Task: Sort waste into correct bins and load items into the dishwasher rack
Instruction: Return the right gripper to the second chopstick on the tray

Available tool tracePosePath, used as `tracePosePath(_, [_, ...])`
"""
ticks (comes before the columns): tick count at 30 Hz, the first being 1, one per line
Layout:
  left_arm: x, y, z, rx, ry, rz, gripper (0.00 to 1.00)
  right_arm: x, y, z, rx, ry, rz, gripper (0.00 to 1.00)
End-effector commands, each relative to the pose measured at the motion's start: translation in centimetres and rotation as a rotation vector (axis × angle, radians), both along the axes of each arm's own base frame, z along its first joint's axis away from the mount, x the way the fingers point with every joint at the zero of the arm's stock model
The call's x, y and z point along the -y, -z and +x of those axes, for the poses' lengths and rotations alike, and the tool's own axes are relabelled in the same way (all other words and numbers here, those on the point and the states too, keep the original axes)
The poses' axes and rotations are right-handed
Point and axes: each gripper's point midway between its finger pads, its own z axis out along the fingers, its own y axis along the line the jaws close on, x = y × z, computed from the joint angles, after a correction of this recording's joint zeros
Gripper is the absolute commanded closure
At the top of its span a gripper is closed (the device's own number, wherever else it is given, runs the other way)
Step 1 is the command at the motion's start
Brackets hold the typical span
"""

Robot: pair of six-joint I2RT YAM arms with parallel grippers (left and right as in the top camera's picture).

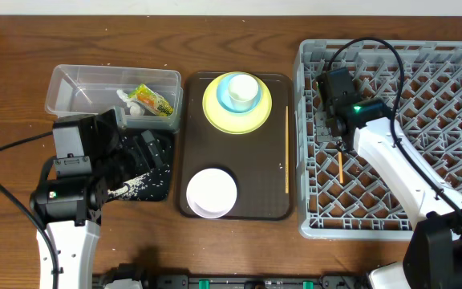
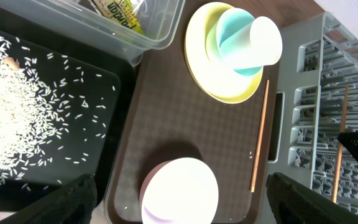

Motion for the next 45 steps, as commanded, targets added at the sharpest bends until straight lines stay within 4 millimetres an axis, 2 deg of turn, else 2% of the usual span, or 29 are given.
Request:
tracePosePath(1, [-0.2,-0.1,0.1,0.007,0.002,0.012,0.11,0.0,0.2,0.2,-0.006,0.018,0.025,0.93])
tracePosePath(5, [-0.2,-0.1,0.1,0.007,0.002,0.012,0.11,-0.1,0.2,0.2,-0.002,0.018,0.026,0.8])
tracePosePath(11, [-0.2,-0.1,0.1,0.007,0.002,0.012,0.1,-0.7,0.4,0.1,-0.011,0.012,0.065,0.78])
tracePosePath(18, [-0.2,-0.1,0.1,0.007,0.002,0.012,0.11,-7.8,0.2,-0.7,-0.076,-0.137,0.418,0.76])
tracePosePath(26, [-0.2,-0.1,0.1,0.008,0.002,0.012,0.11,-12.8,-0.6,-1.4,-0.049,-0.203,0.483,0.75])
tracePosePath(32, [-0.2,-0.1,0.1,0.007,0.002,0.012,0.1,-14.8,-0.6,-1.9,0.012,-0.138,0.415,0.77])
tracePosePath(41, [-0.2,-0.1,0.1,0.007,0.002,0.012,0.1,-14.8,-2.2,-2.6,0.264,0.012,0.14,0.76])
tracePosePath(45, [-0.2,-0.1,0.1,0.007,0.002,0.012,0.11,-15.0,-1.9,-2.8,0.293,0.008,0.081,0.75])
